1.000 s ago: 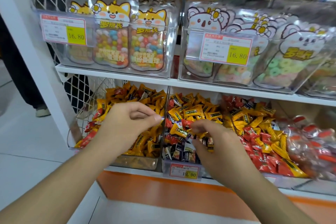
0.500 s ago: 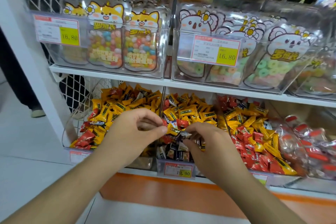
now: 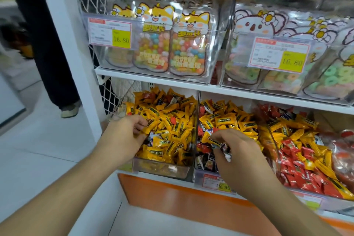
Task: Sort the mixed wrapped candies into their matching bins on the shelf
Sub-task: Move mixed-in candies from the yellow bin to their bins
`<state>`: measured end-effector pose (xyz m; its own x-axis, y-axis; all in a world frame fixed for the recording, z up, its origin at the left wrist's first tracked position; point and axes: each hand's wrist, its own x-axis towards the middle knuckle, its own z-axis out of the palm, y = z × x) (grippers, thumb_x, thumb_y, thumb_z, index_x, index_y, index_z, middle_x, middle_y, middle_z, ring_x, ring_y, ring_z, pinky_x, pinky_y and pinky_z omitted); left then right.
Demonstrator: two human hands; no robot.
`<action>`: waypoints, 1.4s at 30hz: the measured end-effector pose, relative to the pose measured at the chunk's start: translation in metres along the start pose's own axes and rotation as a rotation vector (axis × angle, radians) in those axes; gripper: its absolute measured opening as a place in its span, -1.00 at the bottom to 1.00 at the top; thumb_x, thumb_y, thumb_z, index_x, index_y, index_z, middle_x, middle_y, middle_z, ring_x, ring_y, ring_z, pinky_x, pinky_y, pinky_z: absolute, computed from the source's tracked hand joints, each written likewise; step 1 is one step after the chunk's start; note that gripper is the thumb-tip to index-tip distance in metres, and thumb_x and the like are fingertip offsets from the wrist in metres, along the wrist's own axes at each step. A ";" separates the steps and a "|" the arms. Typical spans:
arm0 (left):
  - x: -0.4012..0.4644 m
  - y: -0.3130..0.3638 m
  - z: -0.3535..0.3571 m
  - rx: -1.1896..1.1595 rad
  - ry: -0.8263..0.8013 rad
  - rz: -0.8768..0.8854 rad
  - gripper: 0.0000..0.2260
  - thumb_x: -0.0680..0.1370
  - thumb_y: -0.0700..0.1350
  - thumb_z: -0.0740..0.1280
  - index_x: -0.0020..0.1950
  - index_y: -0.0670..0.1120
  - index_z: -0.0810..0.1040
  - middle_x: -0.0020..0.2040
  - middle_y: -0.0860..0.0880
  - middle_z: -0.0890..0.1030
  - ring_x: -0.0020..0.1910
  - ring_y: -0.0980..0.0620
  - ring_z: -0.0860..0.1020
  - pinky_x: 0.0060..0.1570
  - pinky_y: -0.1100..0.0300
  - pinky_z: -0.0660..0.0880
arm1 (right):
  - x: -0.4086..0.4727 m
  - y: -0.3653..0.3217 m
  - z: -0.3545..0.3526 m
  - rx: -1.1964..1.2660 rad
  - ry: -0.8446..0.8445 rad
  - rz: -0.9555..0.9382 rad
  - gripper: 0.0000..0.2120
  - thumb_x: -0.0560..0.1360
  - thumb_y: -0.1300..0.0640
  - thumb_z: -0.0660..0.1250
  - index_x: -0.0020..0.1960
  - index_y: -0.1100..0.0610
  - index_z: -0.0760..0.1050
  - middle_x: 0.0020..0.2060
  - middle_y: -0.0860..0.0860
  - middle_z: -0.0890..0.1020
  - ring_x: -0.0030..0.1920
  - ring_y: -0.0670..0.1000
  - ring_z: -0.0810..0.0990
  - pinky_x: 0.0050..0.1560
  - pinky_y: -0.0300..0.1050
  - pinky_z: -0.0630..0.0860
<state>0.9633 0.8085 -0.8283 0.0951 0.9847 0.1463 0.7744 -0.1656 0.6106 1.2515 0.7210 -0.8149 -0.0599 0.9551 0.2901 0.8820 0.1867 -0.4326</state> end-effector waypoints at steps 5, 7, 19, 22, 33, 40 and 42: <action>0.004 -0.002 0.013 0.048 -0.067 0.051 -0.74 0.55 -0.03 0.50 0.23 0.10 0.62 0.00 0.20 0.60 -0.03 0.25 0.56 -0.13 0.39 0.43 | 0.007 -0.007 0.008 0.005 -0.009 0.001 -0.70 0.56 0.22 0.40 0.27 0.01 0.59 0.18 -0.17 0.59 0.19 -0.15 0.54 0.16 -0.42 0.36; 0.006 -0.003 0.018 0.086 -0.101 0.042 -0.68 0.55 0.03 0.49 0.30 0.13 0.60 0.07 0.19 0.62 0.00 0.20 0.58 -0.06 0.28 0.52 | 0.008 -0.009 0.010 0.010 -0.010 0.000 -0.70 0.55 0.23 0.41 0.25 0.01 0.60 0.14 -0.20 0.58 0.16 -0.19 0.52 0.13 -0.49 0.31; 0.015 0.003 0.028 0.052 -0.146 -0.091 -0.82 0.51 -0.09 0.55 0.08 0.08 0.67 -0.14 0.15 0.64 -0.13 0.18 0.60 -0.13 0.21 0.56 | 0.004 -0.003 0.008 0.031 -0.019 -0.005 -0.69 0.52 0.29 0.42 0.18 -0.01 0.62 0.10 -0.22 0.60 0.09 -0.23 0.54 0.04 -0.55 0.35; 0.013 0.003 0.028 0.023 -0.091 -0.094 -0.86 0.54 -0.18 0.50 -0.08 0.08 0.69 -0.24 0.14 0.67 -0.21 0.23 0.63 -0.18 0.19 0.60 | 0.003 -0.003 0.005 0.036 -0.019 -0.002 -0.70 0.52 0.29 0.42 0.17 -0.02 0.62 0.10 -0.22 0.60 0.11 -0.23 0.55 0.06 -0.55 0.35; 0.007 0.025 0.003 -0.129 0.064 -0.042 -0.82 0.55 -0.21 0.48 -0.14 0.08 0.70 -0.25 0.15 0.68 -0.18 0.36 0.60 -0.34 0.54 0.41 | 0.000 0.000 -0.002 0.049 0.000 -0.002 -0.72 0.54 0.25 0.42 0.17 -0.04 0.61 0.05 -0.27 0.56 0.02 -0.28 0.49 0.00 -0.54 0.32; -0.009 0.059 0.003 -0.241 0.057 0.129 -0.83 0.56 -0.17 0.48 -0.07 0.13 0.68 -0.18 0.18 0.67 -0.12 0.24 0.64 -0.12 0.34 0.59 | -0.001 -0.003 -0.001 0.065 -0.015 0.011 -0.70 0.58 0.19 0.38 0.27 -0.04 0.57 0.17 -0.22 0.58 0.17 -0.22 0.52 0.09 -0.52 0.37; -0.014 0.069 0.004 -0.304 0.017 0.161 -0.82 0.55 -0.16 0.50 -0.06 0.15 0.68 -0.16 0.20 0.68 -0.11 0.21 0.66 -0.09 0.28 0.60 | -0.002 -0.007 -0.004 0.113 -0.011 0.011 -0.65 0.60 0.14 0.38 0.35 -0.09 0.50 0.19 -0.25 0.55 0.21 -0.24 0.50 0.12 -0.48 0.39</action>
<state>1.0182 0.7832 -0.7917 0.1883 0.9438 0.2715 0.5280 -0.3304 0.7823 1.2470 0.7171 -0.8093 -0.0561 0.9595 0.2761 0.8244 0.2005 -0.5292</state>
